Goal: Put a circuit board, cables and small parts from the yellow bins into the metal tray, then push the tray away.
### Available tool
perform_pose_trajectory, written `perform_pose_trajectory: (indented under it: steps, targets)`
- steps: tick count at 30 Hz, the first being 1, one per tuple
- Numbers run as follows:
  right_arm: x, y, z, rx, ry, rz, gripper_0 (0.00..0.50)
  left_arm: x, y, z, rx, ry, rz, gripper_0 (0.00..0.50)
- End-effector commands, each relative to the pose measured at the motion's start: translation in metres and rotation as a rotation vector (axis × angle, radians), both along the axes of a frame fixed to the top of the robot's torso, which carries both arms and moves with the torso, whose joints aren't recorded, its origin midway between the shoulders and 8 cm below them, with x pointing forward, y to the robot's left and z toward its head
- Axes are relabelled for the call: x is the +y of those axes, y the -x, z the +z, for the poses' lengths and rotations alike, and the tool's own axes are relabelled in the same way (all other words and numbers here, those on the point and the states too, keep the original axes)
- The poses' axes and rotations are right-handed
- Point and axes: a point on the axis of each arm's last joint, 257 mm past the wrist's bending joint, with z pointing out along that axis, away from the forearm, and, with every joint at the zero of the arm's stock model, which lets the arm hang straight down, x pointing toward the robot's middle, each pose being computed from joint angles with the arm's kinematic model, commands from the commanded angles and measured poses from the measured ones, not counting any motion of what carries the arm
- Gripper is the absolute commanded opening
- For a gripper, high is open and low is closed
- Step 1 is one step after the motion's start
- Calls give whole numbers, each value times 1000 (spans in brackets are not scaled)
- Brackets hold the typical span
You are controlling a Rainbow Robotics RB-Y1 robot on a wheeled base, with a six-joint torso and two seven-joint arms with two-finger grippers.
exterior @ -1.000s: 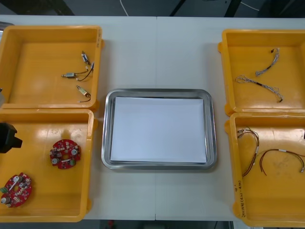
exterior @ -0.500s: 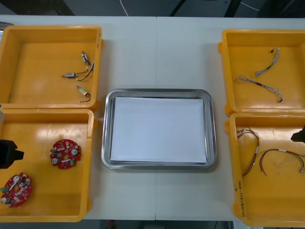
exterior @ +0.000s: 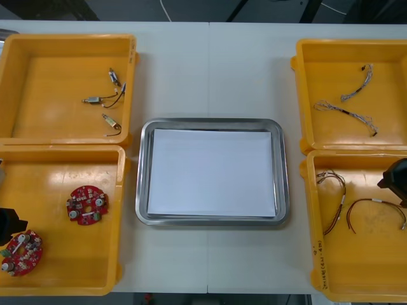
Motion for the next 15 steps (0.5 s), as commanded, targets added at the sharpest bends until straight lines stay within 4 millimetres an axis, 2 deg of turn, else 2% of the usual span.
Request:
perform_pose_trajectory:
  steps: [1, 9, 15]
  targets:
    - [3, -11, -12, -18, -39, -56, 500, 28, 3, 3, 0, -77, -37, 500]
    - [2, -23, -32, -23, -103, -120, 500, 41, -1, -13, -9, -74, -53, 500]
    - [4, -31, -44, -28, -148, -163, 500, 37, 1, -23, 1, -63, -57, 500]
